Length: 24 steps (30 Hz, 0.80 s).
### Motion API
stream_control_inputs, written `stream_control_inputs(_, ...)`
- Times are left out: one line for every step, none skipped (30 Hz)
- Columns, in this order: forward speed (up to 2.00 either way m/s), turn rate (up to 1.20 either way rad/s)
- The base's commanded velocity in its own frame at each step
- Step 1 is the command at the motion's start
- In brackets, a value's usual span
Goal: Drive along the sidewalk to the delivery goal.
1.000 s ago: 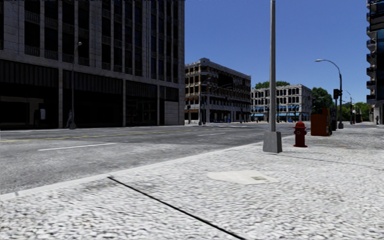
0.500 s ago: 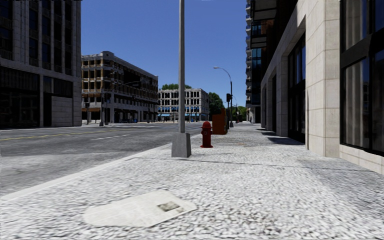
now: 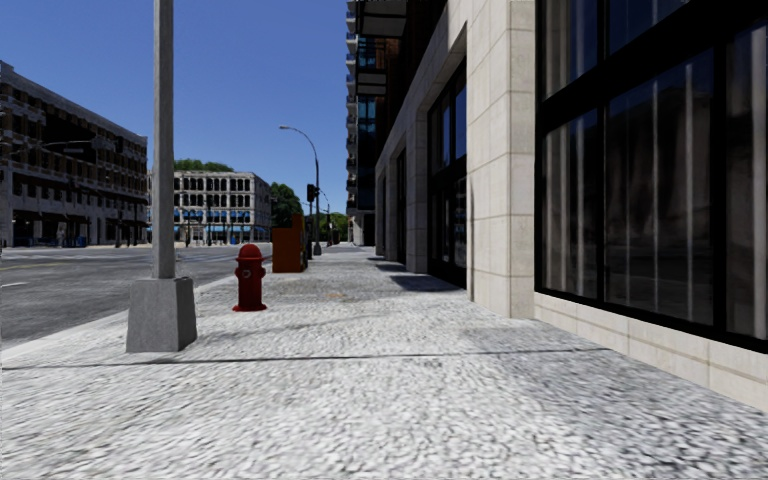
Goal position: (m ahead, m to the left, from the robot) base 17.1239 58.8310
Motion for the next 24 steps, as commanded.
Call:
stream_control_inputs(2.00, 0.00)
stream_control_inputs(2.00, 0.00)
stream_control_inputs(2.00, 0.00)
stream_control_inputs(2.00, 0.00)
stream_control_inputs(2.00, 0.00)
stream_control_inputs(2.00, 0.00)
stream_control_inputs(2.00, 0.00)
stream_control_inputs(2.00, 0.00)
stream_control_inputs(2.00, 0.00)
stream_control_inputs(2.00, 0.00)
stream_control_inputs(2.00, 0.08)
stream_control_inputs(2.00, 0.28)
stream_control_inputs(2.00, 0.57)
stream_control_inputs(2.00, 0.57)
stream_control_inputs(2.00, 0.68)
stream_control_inputs(2.00, 0.70)
stream_control_inputs(2.00, 0.71)
stream_control_inputs(2.00, 0.68)
stream_control_inputs(2.00, 0.16)
stream_control_inputs(2.00, 0.16)
stream_control_inputs(2.00, 0.04)
stream_control_inputs(2.00, 0.00)
stream_control_inputs(2.00, 0.00)
stream_control_inputs(2.00, 0.00)
